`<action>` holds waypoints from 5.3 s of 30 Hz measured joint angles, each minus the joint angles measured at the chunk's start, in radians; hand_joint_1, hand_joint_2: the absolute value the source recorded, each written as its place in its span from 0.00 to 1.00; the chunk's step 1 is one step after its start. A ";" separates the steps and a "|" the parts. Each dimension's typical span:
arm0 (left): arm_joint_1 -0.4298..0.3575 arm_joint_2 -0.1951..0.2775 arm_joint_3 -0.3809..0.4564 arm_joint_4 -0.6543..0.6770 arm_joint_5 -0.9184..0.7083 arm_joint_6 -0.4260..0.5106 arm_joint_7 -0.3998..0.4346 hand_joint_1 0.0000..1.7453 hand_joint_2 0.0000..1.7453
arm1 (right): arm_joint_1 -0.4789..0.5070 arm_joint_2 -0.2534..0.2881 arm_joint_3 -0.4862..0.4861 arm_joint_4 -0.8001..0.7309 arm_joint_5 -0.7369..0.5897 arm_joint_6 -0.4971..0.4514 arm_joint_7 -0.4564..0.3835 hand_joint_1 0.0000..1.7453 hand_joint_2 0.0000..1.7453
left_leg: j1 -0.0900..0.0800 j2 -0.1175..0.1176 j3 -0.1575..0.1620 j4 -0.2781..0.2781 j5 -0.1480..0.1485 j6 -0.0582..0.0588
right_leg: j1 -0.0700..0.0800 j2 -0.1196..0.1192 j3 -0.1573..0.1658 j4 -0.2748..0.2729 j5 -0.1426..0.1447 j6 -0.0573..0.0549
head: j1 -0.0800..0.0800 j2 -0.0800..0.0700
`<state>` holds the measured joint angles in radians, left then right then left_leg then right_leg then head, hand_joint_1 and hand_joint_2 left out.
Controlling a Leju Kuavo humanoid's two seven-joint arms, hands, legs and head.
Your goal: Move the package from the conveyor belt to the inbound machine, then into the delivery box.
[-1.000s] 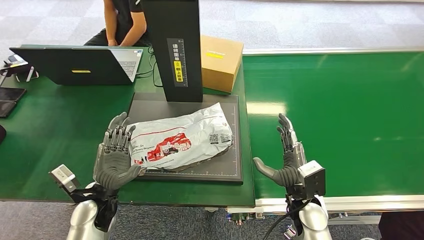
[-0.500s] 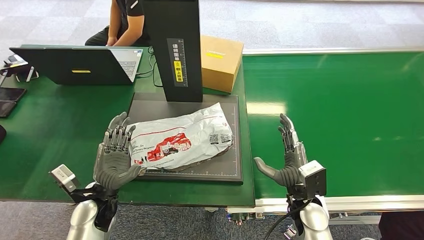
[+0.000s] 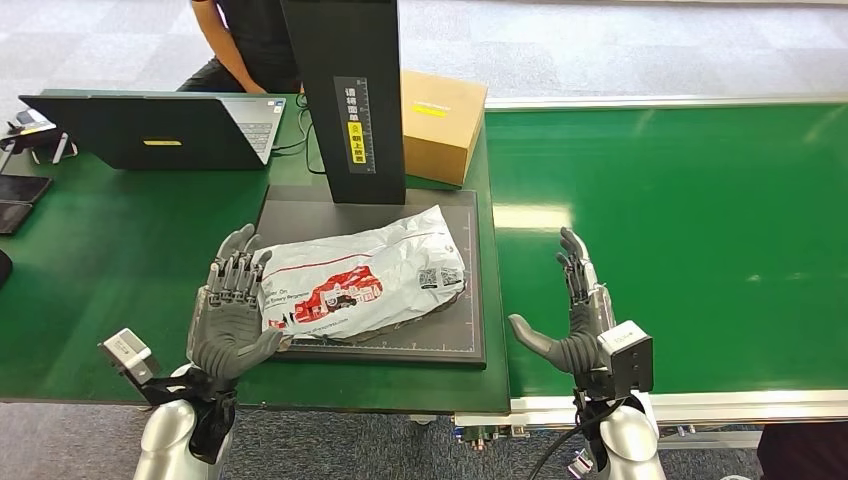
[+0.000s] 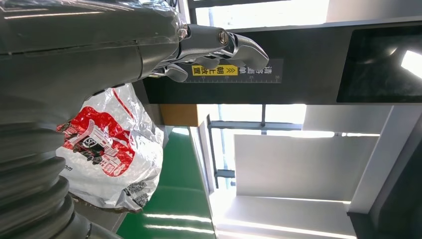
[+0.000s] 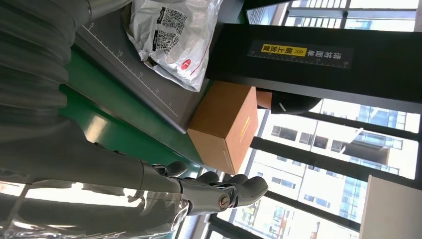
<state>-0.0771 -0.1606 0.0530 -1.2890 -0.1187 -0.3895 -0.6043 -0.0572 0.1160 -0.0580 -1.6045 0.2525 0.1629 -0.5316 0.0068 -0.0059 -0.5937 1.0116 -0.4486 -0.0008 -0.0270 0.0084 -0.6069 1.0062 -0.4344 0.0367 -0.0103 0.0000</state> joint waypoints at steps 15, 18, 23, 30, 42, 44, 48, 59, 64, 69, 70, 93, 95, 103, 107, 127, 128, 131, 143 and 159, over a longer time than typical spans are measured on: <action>-0.002 0.000 0.002 0.000 0.000 -0.004 0.000 0.00 1.00 | -0.002 0.008 0.000 0.000 0.009 0.002 0.005 0.00 1.00 | 0.000 0.000 0.000 0.000 0.000 0.000 | 0.000 0.000 0.000 0.000 0.000 0.000 | 0.000 0.000; -0.003 0.000 0.002 0.000 0.000 -0.004 0.000 0.00 1.00 | -0.002 0.008 0.000 0.000 0.012 0.002 0.006 0.00 1.00 | 0.000 0.000 0.000 0.000 0.000 0.000 | 0.000 0.000 0.000 0.000 0.000 0.000 | 0.000 0.000; -0.004 0.000 0.003 0.000 0.000 -0.007 0.000 0.00 1.00 | -0.002 0.008 0.000 0.000 0.016 0.003 0.007 0.00 1.00 | 0.000 0.000 0.000 0.000 0.000 0.000 | 0.000 0.000 0.000 0.000 0.000 0.000 | 0.000 0.000; -0.005 -0.001 0.003 0.000 0.000 -0.010 0.000 0.00 1.00 | -0.002 0.008 0.000 0.000 0.019 0.006 0.011 0.00 1.00 | 0.000 0.000 0.000 0.000 0.000 0.000 | 0.000 0.000 0.000 0.000 0.000 0.000 | 0.000 0.000; -0.004 -0.001 0.004 0.000 0.000 -0.012 0.001 0.00 1.00 | -0.002 0.014 -0.002 -0.007 0.023 0.016 0.017 0.00 1.00 | 0.000 0.000 0.000 0.000 0.000 0.000 | 0.000 0.000 0.000 0.000 0.000 0.000 | 0.000 0.000; -0.004 -0.001 0.004 0.000 -0.002 -0.011 0.002 0.00 1.00 | -0.002 0.014 -0.002 -0.008 0.025 0.017 0.017 0.00 1.00 | 0.000 0.000 0.000 0.000 0.000 0.000 | 0.000 0.000 0.000 0.000 0.000 0.000 | 0.000 0.000; -0.004 -0.001 0.004 0.000 -0.004 -0.011 0.006 0.00 1.00 | -0.002 0.017 -0.004 -0.008 0.027 0.019 0.017 0.00 1.00 | 0.000 0.000 0.000 0.000 0.000 0.000 | 0.000 0.000 0.000 0.000 0.000 0.000 | 0.000 0.000; -0.004 -0.001 0.004 0.000 -0.004 -0.010 0.006 0.00 1.00 | -0.002 0.019 -0.005 -0.008 0.034 0.020 0.017 0.00 1.00 | 0.000 0.000 0.000 0.000 0.000 0.000 | 0.000 0.000 0.000 0.000 0.000 0.000 | 0.000 0.000; -0.004 -0.001 0.004 0.000 -0.004 -0.010 0.006 0.00 1.00 | -0.002 0.019 -0.005 -0.008 0.036 0.023 0.017 0.00 1.00 | 0.000 0.000 0.000 0.000 0.000 0.000 | 0.000 0.000 0.000 0.000 0.000 0.000 | 0.000 0.000; -0.004 -0.001 0.004 0.000 -0.004 -0.010 0.006 0.00 1.00 | -0.002 0.019 -0.006 -0.010 0.037 0.025 0.017 0.00 1.00 | 0.000 0.000 0.000 0.000 0.000 0.000 | 0.000 0.000 0.000 0.000 0.000 0.000 | 0.000 0.000; -0.004 -0.001 0.004 0.000 -0.004 -0.011 0.006 0.00 1.00 | -0.002 0.020 -0.006 -0.011 0.037 0.025 0.017 0.00 1.00 | 0.000 0.000 0.000 0.000 0.000 0.000 | 0.000 0.000 0.000 0.000 0.000 0.000 | 0.000 0.000; -0.010 -0.002 0.004 0.000 -0.008 -0.012 0.002 0.00 1.00 | -0.001 0.025 -0.024 -0.023 0.041 0.026 0.017 0.00 1.00 | 0.000 0.000 0.000 0.000 0.000 0.000 | 0.000 0.000 0.000 0.000 0.000 0.000 | 0.000 0.000; -0.010 -0.002 0.004 0.000 -0.008 -0.012 -0.001 0.00 1.00 | -0.002 0.025 -0.024 -0.023 0.043 0.025 0.017 0.00 1.00 | 0.000 0.000 0.000 0.000 0.000 0.000 | 0.000 0.000 0.000 0.000 0.000 0.000 | 0.000 0.000; -0.012 -0.001 0.004 0.001 -0.008 -0.009 -0.005 0.00 1.00 | -0.002 0.025 -0.025 -0.023 0.055 0.025 0.017 0.00 1.00 | 0.000 0.000 0.000 0.000 0.000 0.000 | 0.000 0.000 0.000 0.000 0.000 0.000 | 0.000 0.000; -0.013 -0.002 0.004 0.001 -0.008 -0.004 -0.005 0.00 1.00 | -0.002 0.025 -0.025 -0.023 0.057 0.025 0.017 0.00 1.00 | 0.000 0.000 0.000 0.000 0.000 0.000 | 0.000 0.000 0.000 0.000 0.000 0.000 | 0.000 0.000; -0.033 0.004 -0.138 0.026 -0.587 0.317 0.198 0.00 1.00 | -0.013 0.025 -0.025 -0.013 0.070 0.020 0.014 0.00 1.00 | 0.000 0.000 0.000 0.000 0.000 0.000 | 0.000 0.000 0.000 0.000 0.000 0.000 | 0.000 0.000; -0.041 0.004 -0.149 0.036 -0.633 0.346 0.222 0.00 1.00 | -0.014 0.025 -0.025 -0.012 0.071 0.020 0.014 0.00 1.00 | 0.000 0.000 0.000 0.000 0.000 0.000 | 0.000 0.000 0.000 0.000 0.000 0.000 | 0.000 0.000; -0.062 0.007 -0.172 0.071 -0.760 0.434 0.313 0.00 1.00 | -0.015 0.027 -0.025 -0.011 0.074 0.018 0.014 0.00 1.00 | 0.000 0.000 0.000 0.000 0.000 0.000 | 0.000 0.000 0.000 0.000 0.000 0.000 | 0.000 0.000; -0.101 0.010 -0.151 0.197 -0.872 0.493 0.429 1.00 1.00 | -0.013 0.038 -0.025 -0.010 0.088 0.014 0.015 0.00 1.00 | 0.000 0.000 0.000 0.000 0.000 0.000 | 0.000 0.000 0.000 0.000 0.000 0.000 | 0.000 0.000; -0.101 0.013 -0.122 0.217 -0.867 0.547 0.380 1.00 1.00 | -0.013 0.042 -0.025 -0.001 0.088 -0.001 0.015 0.00 1.00 | 0.000 0.000 0.000 0.000 0.000 0.000 | 0.000 0.000 0.000 0.000 0.000 0.000 | 0.000 0.000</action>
<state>-0.1783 -0.1477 -0.0693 -1.0716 -0.9855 0.1576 -0.2244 -0.0699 0.1575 -0.0828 -1.6052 0.3403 0.1621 -0.5167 0.0068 -0.0059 -0.5938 1.0116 -0.4485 -0.0008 -0.0270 0.0084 -0.6066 1.0063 -0.4343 0.0366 -0.0103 0.0000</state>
